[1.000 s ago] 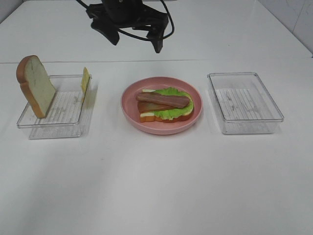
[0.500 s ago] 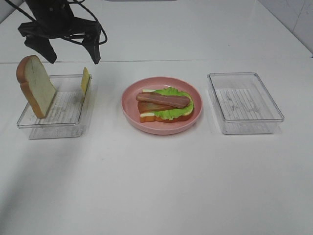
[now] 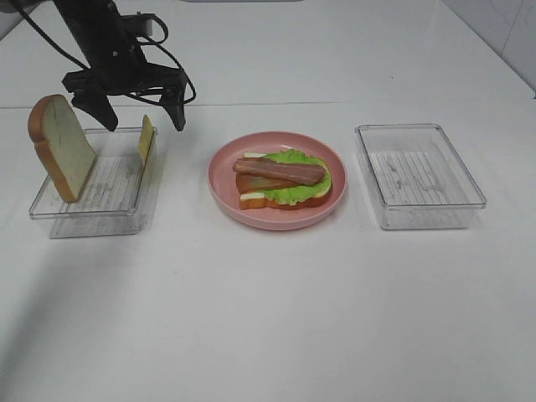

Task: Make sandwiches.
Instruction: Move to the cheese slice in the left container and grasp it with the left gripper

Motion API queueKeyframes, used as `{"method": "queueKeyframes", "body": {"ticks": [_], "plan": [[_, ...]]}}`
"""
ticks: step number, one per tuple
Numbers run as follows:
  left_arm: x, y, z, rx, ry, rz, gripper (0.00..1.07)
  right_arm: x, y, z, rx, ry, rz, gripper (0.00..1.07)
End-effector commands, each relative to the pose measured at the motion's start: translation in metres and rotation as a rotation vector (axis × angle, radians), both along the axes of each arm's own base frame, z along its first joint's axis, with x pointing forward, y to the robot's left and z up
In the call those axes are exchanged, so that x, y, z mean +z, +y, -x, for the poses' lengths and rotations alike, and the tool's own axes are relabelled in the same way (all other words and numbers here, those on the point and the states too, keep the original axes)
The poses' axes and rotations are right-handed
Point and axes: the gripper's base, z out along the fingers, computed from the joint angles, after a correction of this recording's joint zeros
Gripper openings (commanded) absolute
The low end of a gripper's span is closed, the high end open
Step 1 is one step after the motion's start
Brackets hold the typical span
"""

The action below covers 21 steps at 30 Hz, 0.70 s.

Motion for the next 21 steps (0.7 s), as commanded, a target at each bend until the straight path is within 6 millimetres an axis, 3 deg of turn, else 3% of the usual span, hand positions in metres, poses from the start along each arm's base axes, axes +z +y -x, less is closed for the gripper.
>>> {"method": "queueKeyframes", "body": {"ticks": [1, 19, 21], "plan": [[-0.006, -0.002, 0.0, -0.008, 0.035, 0.005, 1.0, 0.0, 0.0, 0.003, 0.004, -0.035, 0.003, 0.96], [-0.03, -0.005, -0.001, -0.016, 0.094, 0.014, 0.85, 0.0, 0.0, 0.003, 0.004, -0.035, 0.003, 0.96], [-0.03, -0.005, -0.001, -0.023, 0.091, 0.013, 0.76, 0.0, 0.0, 0.003, 0.004, -0.035, 0.003, 0.96]]}}
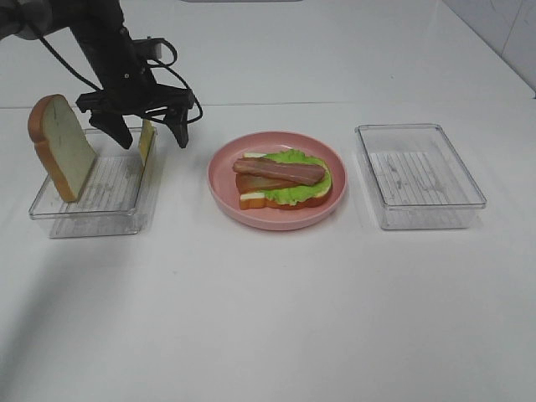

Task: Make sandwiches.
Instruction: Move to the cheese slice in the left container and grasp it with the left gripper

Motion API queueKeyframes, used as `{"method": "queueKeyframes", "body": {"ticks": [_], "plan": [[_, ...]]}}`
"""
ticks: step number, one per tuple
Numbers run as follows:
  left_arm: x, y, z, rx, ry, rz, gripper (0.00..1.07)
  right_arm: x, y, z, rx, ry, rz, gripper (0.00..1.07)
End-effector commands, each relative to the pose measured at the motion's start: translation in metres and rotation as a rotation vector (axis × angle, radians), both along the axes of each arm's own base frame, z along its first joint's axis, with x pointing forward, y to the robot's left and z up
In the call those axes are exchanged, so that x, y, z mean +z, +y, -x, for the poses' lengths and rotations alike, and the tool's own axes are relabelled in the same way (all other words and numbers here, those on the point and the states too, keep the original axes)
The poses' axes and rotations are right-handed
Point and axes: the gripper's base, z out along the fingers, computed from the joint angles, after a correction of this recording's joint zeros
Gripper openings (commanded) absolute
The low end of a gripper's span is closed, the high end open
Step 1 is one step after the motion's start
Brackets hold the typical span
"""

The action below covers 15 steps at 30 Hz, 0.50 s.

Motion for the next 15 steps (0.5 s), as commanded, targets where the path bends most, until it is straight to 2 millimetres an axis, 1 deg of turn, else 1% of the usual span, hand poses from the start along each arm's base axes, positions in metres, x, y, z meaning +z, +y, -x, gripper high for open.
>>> {"method": "queueKeyframes", "body": {"ticks": [1, 2, 3, 4, 5, 6, 7, 8, 9, 10, 11, 15], "plan": [[-0.0007, -0.0009, 0.0043, -0.015, 0.047, -0.004, 0.76, 0.0002, 0.0003, 0.0031, 0.004, -0.035, 0.003, 0.96], [-0.0007, -0.001, 0.0043, -0.015, 0.046, -0.003, 0.68, 0.0002, 0.0003, 0.0031, 0.004, -0.035, 0.003, 0.96], [-0.0007, -0.001, 0.0043, -0.015, 0.046, -0.003, 0.68, 0.0002, 0.0003, 0.0031, 0.004, -0.035, 0.003, 0.96], [-0.0007, -0.0009, 0.0042, -0.015, 0.045, -0.004, 0.55, 0.0002, 0.0003, 0.0031, 0.004, -0.035, 0.003, 0.96], [-0.0007, -0.0007, 0.004, -0.015, 0.043, -0.006, 0.49, 0.0002, 0.0003, 0.0031, 0.004, -0.035, 0.003, 0.96], [-0.0007, -0.0006, 0.004, -0.015, 0.043, -0.008, 0.36, 0.0002, 0.0003, 0.0031, 0.004, -0.035, 0.003, 0.96], [-0.0007, -0.0006, 0.004, -0.015, 0.043, -0.008, 0.36, 0.0002, 0.0003, 0.0031, 0.004, -0.035, 0.003, 0.96], [-0.0008, -0.0004, 0.004, -0.015, 0.043, -0.01, 0.31, 0.0002, 0.0003, 0.0031, 0.004, -0.035, 0.003, 0.96], [-0.0008, -0.0004, 0.004, -0.015, 0.043, -0.01, 0.31, 0.0002, 0.0003, 0.0031, 0.004, -0.035, 0.003, 0.96], [-0.0009, 0.0, 0.0042, -0.016, 0.045, -0.014, 0.23, 0.0002, 0.0003, 0.0031, 0.004, -0.035, 0.003, 0.96], [-0.0009, 0.0001, 0.0042, -0.016, 0.045, -0.015, 0.2, 0.0002, 0.0003, 0.0031, 0.004, -0.035, 0.003, 0.96], [-0.0004, -0.0002, 0.0044, -0.011, 0.047, -0.012, 0.2, 0.0002, 0.0003, 0.0031, 0.004, -0.035, 0.003, 0.96]]}}
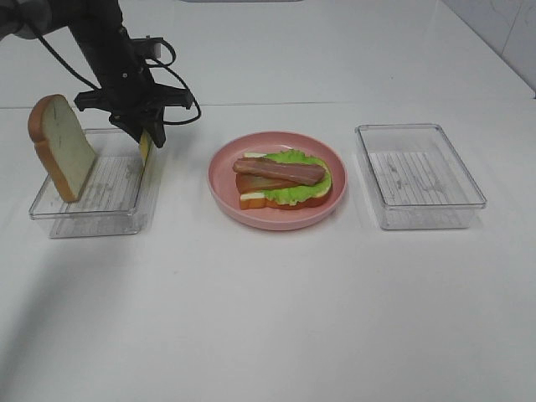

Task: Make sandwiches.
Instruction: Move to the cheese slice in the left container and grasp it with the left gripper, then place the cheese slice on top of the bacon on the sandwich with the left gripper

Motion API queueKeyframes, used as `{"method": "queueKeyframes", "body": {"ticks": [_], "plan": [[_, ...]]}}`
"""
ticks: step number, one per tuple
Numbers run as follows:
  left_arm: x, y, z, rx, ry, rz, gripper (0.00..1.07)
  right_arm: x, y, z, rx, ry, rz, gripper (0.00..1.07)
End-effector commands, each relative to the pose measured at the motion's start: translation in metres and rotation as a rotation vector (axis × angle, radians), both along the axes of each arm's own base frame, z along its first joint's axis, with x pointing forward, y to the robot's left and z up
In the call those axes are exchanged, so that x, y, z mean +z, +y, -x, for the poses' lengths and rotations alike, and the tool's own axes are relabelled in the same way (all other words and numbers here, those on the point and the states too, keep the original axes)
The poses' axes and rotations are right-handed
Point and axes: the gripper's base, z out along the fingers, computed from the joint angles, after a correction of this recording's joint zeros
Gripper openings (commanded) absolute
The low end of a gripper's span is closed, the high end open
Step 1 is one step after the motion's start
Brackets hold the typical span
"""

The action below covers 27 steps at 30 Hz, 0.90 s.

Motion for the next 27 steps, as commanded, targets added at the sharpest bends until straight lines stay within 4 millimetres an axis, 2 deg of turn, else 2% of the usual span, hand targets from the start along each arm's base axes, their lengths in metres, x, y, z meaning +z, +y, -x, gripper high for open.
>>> {"method": "queueKeyframes", "body": {"ticks": [1, 8, 11, 12, 13, 21, 27], "plan": [[0.0, -0.001, 0.005, -0.003, 0.052, 0.003, 0.2, 0.0, 0.0, 0.003, 0.004, -0.035, 0.003, 0.96], [0.0, -0.002, 0.005, 0.004, 0.054, 0.01, 0.2, 0.0, 0.0, 0.003, 0.004, -0.035, 0.003, 0.96], [0.001, -0.003, 0.005, 0.006, 0.053, 0.011, 0.14, 0.0, 0.0, 0.003, 0.004, -0.035, 0.003, 0.96], [0.003, -0.003, 0.005, 0.006, 0.051, 0.011, 0.03, 0.0, 0.0, 0.003, 0.004, -0.035, 0.003, 0.96], [0.003, -0.003, 0.005, 0.005, 0.049, 0.01, 0.0, 0.0, 0.0, 0.003, 0.004, -0.035, 0.003, 0.96], [0.02, 0.0, 0.006, 0.022, 0.015, -0.007, 0.0, 0.0, 0.0, 0.003, 0.004, -0.035, 0.003, 0.96], [0.043, 0.001, 0.009, 0.026, -0.027, 0.006, 0.0, 0.0, 0.0, 0.003, 0.004, -0.035, 0.003, 0.96]]}}
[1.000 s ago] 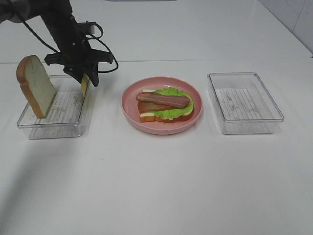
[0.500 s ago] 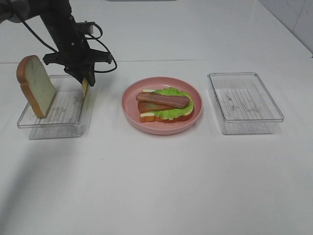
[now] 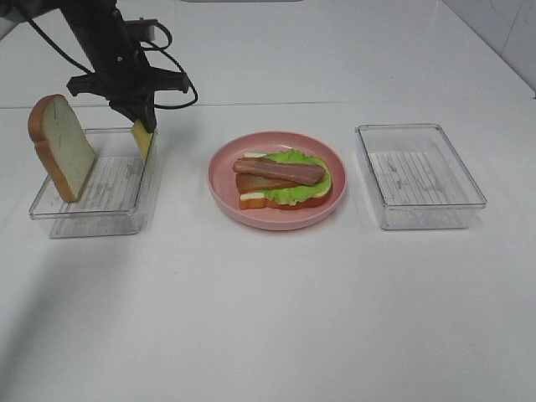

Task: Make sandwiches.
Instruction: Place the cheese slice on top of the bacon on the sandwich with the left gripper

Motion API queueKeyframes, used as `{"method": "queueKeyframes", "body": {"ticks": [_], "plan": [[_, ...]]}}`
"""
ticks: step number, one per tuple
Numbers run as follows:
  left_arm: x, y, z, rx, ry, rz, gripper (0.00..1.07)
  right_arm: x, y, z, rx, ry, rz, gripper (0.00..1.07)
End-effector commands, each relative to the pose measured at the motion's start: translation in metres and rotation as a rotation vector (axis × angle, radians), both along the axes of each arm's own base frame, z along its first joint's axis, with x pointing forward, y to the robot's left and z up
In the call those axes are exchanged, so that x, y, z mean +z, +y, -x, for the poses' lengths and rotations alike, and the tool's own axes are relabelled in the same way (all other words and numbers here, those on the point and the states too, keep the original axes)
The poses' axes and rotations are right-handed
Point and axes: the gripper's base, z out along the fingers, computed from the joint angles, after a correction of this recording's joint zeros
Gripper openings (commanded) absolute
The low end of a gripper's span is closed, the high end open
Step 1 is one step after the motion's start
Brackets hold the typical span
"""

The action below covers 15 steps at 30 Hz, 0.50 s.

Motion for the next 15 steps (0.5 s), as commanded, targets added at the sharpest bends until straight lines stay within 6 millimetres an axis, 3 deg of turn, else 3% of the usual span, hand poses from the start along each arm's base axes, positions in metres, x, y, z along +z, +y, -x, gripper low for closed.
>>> {"method": "queueKeyframes", "body": {"ticks": [1, 10, 14, 15], "plan": [[0.024, -0.003, 0.008, -0.002, 0.008, 0.024, 0.0, 0.0, 0.0, 0.003, 0.004, -0.035, 0.003, 0.96], [0.069, -0.018, 0.021, -0.053, -0.055, 0.149, 0.0, 0.0, 0.0, 0.003, 0.004, -0.035, 0.003, 0.96], [0.083, -0.042, 0.031, -0.174, -0.071, 0.275, 0.0, 0.0, 0.0, 0.003, 0.005, -0.034, 0.002, 0.96], [0.085, -0.057, 0.036, -0.259, -0.075, 0.353, 0.0, 0.0, 0.0, 0.003, 0.005, -0.034, 0.002, 0.96]]}}
